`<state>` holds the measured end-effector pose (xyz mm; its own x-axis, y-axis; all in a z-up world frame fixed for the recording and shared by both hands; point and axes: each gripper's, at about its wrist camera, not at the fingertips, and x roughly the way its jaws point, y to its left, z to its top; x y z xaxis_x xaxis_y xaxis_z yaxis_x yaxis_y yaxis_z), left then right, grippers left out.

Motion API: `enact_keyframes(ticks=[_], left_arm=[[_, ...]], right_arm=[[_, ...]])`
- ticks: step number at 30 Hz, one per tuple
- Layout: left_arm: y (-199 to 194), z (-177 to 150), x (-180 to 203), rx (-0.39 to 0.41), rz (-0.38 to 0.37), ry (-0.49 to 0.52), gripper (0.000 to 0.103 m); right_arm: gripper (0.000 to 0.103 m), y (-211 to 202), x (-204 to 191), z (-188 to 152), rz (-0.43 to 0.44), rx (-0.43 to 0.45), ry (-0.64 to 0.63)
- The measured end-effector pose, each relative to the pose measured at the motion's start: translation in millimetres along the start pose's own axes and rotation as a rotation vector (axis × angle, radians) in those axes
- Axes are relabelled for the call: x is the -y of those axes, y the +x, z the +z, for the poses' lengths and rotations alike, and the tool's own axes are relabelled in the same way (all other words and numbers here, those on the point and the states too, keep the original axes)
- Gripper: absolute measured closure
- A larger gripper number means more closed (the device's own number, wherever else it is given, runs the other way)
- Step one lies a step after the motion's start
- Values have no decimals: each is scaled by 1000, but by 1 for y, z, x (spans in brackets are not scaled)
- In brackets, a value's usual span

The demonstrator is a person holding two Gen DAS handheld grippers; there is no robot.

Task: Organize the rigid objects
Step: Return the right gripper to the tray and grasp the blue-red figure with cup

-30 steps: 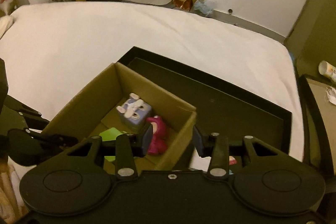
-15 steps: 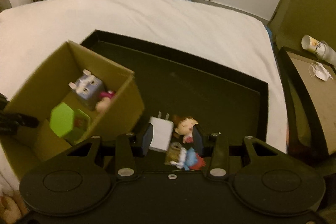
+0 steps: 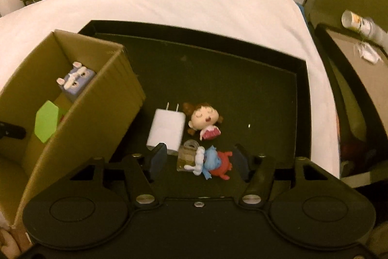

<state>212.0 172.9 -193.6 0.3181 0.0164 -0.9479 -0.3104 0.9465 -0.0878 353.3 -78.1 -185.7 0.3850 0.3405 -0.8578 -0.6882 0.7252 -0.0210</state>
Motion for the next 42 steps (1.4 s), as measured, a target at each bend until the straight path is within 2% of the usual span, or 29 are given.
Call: enact_keyframes(ticks=[10, 27, 34, 42], left_arm=[[0, -2, 0, 2, -2, 0, 91], [-1, -2, 1, 8, -3, 1, 91], [-1, -2, 0, 9, -5, -1, 91], [-1, -2, 0, 8, -6, -2, 91]], right_arm=[[43, 16, 4, -12, -6, -9, 20], [42, 36, 9, -14, -23, -25, 56], [45, 31, 5, -17, -22, -17, 38], [45, 7, -5, -12, -15, 25, 6]])
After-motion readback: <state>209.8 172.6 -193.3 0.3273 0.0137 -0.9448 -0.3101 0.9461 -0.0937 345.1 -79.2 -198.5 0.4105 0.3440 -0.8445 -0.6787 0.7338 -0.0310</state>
